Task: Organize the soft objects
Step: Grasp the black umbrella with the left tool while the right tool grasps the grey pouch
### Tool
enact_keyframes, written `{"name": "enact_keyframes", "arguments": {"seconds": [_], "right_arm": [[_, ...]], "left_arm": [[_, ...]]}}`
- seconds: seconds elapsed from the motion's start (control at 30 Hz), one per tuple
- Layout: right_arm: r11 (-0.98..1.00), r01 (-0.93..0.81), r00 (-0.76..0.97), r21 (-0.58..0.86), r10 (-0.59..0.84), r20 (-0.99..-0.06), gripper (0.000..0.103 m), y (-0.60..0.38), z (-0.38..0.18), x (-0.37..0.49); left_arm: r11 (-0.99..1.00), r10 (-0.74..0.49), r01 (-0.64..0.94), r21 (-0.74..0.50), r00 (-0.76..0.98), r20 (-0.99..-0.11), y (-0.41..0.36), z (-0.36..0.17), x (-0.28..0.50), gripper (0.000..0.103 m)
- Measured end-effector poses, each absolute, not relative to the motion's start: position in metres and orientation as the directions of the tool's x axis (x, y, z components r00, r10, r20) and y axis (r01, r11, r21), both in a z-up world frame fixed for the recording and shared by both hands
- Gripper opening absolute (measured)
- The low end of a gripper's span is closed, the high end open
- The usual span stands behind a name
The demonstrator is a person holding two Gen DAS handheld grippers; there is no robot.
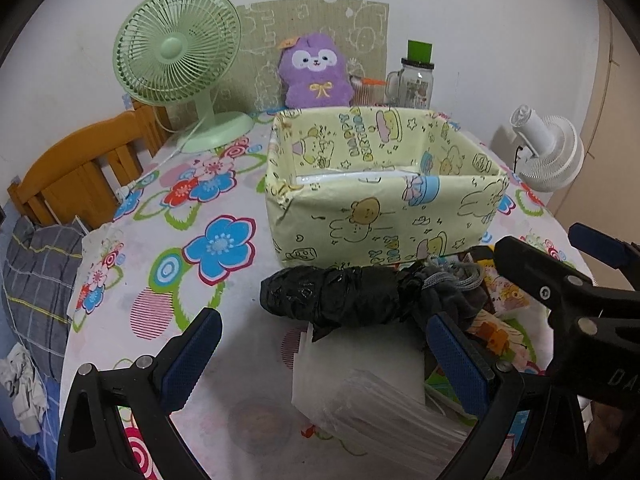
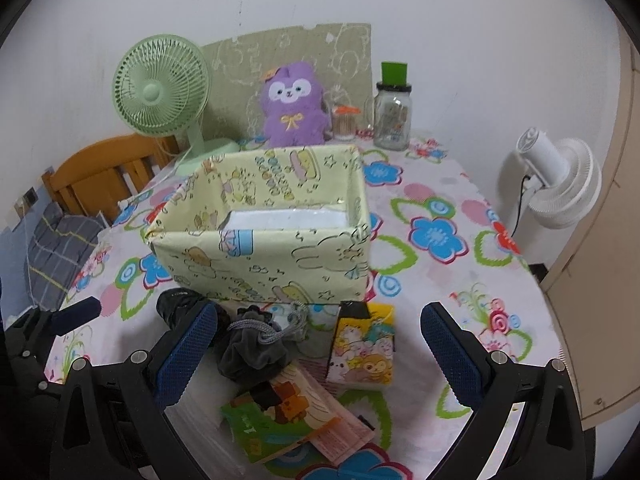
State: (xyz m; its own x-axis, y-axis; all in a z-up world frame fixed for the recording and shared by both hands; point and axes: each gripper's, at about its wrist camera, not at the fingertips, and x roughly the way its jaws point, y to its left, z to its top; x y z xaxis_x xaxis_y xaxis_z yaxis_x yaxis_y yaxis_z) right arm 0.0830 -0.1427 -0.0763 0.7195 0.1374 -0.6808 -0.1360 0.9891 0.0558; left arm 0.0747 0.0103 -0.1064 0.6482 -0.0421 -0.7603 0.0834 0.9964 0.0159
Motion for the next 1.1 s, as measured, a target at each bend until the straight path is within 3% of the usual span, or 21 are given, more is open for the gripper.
{"name": "enact_keyframes", "arguments": {"seconds": [0.7,0.97,1.1], "right_arm": [[0.983,-0.18,0.606,0.029,0.134,-0.784,0.102,-0.117,-0.117,0.11],[0.979,-0.194,0.547,0.058,0.157,-0.822,0.094,-0.108,-0.132,0.119],[0.973,-0.216,0.522,0.085,0.189,-0.832,0.084,-0.103,-0.138,0.121]], "left_arm": [[0.993,-0.072,0.117,-0.006,0.566,-0.822,0.012,-0.14,0.095,0.103],[0.993,-0.073,0.12,-0.01,0.537,-0.84,0.013,-0.151,0.099,0.103],[0.993,-0.072,0.116,-0.013,0.524,-0.848,0.016,-0.155,0.102,0.103]]}}
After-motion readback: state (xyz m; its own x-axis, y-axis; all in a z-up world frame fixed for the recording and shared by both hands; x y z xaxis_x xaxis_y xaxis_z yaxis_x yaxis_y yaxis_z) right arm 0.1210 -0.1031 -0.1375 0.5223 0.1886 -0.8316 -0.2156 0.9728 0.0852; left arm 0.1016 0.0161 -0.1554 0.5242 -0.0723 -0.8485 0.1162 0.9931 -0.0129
